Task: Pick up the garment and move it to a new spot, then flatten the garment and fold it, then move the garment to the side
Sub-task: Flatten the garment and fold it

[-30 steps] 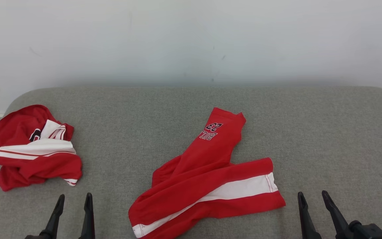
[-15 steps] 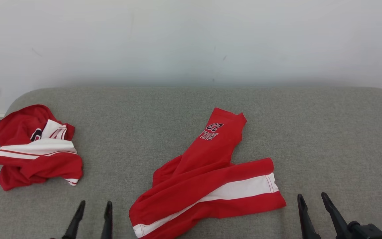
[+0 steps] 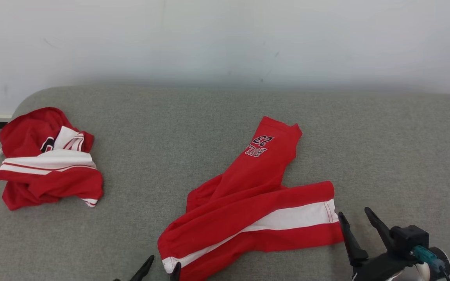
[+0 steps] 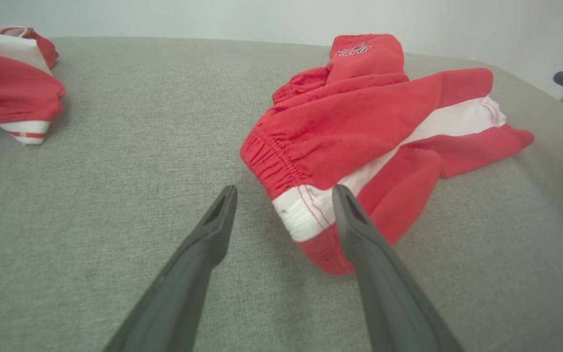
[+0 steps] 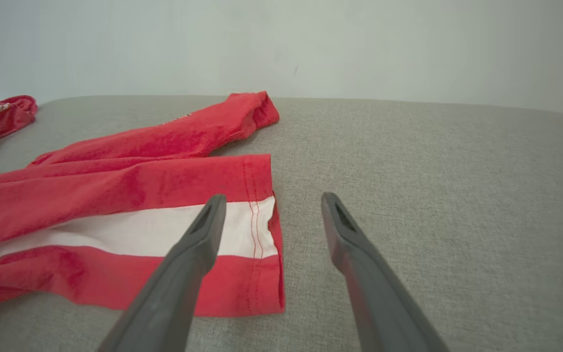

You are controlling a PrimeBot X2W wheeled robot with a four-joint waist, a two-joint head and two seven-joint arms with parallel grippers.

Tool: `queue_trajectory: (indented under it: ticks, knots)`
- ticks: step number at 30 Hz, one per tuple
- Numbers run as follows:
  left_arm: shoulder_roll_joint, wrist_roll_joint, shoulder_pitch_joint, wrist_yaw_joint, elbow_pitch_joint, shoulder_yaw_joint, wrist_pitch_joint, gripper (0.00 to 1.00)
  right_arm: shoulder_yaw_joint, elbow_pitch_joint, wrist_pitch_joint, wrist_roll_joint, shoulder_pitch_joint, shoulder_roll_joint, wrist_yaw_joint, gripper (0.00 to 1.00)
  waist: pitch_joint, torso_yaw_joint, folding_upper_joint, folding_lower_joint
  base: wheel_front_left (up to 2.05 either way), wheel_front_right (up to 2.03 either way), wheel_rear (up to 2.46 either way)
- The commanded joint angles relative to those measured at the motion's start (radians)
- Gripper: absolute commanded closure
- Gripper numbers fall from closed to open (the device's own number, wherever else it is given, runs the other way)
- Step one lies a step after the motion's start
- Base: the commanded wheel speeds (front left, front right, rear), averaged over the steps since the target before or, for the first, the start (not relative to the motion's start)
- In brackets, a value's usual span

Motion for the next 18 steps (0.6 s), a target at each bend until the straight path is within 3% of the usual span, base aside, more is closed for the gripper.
queue_trajectory:
  ticks: [1, 17, 18]
  knots:
    - [0.003, -0.008, -0.019, 0.001, 0.008, -0.009, -0.003, 0.00, 0.004, 0.011, -0.001, 0.006, -0.014, -0.008, 0.001, 0.00, 0.013, 0.012, 0.0000, -0.0001, 0.00, 0.00, 0.00]
    - [0.014, -0.140, -0.144, 0.001, 0.110, -0.151, -0.003, 0.00, 0.188, 0.312, -0.038, 0.096, -0.215, -0.030, 0.001, 0.01, 0.058, 0.041, 0.0000, -0.0001, 0.00, 0.00, 0.00]
    - [0.012, -0.151, -0.147, 0.001, 0.111, -0.157, -0.003, 0.00, 0.199, 0.327, -0.039, 0.107, -0.223, -0.026, 0.001, 0.18, 0.060, 0.042, 0.0000, -0.0001, 0.00, 0.00, 0.00]
